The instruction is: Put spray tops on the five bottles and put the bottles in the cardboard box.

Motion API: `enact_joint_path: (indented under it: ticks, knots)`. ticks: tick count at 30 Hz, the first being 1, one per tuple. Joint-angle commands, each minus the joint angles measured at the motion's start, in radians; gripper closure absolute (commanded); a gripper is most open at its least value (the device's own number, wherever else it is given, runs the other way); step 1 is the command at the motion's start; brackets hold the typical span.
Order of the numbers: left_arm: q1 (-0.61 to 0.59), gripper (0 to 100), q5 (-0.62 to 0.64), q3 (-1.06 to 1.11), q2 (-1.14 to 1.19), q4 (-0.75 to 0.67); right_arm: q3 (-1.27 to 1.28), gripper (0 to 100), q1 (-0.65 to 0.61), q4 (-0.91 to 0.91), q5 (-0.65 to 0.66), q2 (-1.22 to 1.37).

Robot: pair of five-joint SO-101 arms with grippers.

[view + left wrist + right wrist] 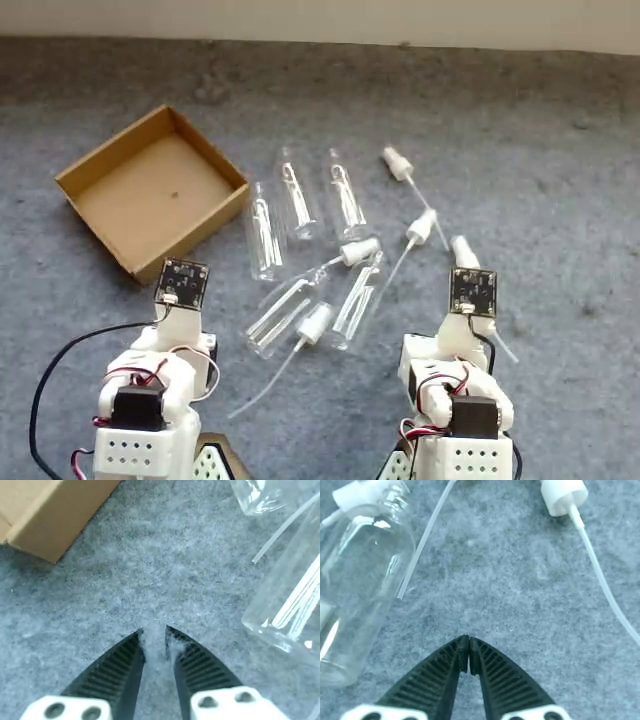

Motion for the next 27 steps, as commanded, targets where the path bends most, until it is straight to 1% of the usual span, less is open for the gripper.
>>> enact_joint_path:
  ticks: [1,9,27]
  knots:
    - [0.021,99,-0.011,0.018,-0.001,0.005,0.16,99.4,-0.008,0.005,-0.009,-0.008]
    - [0.019,99,-0.011,-0.07,-0.001,0.034,0.16,99.4,-0.008,0.005,-0.009,-0.008]
    - [0.015,99,-0.012,-0.162,0.001,0.034,0.16,99.4,-0.008,0.005,-0.009,-0.008]
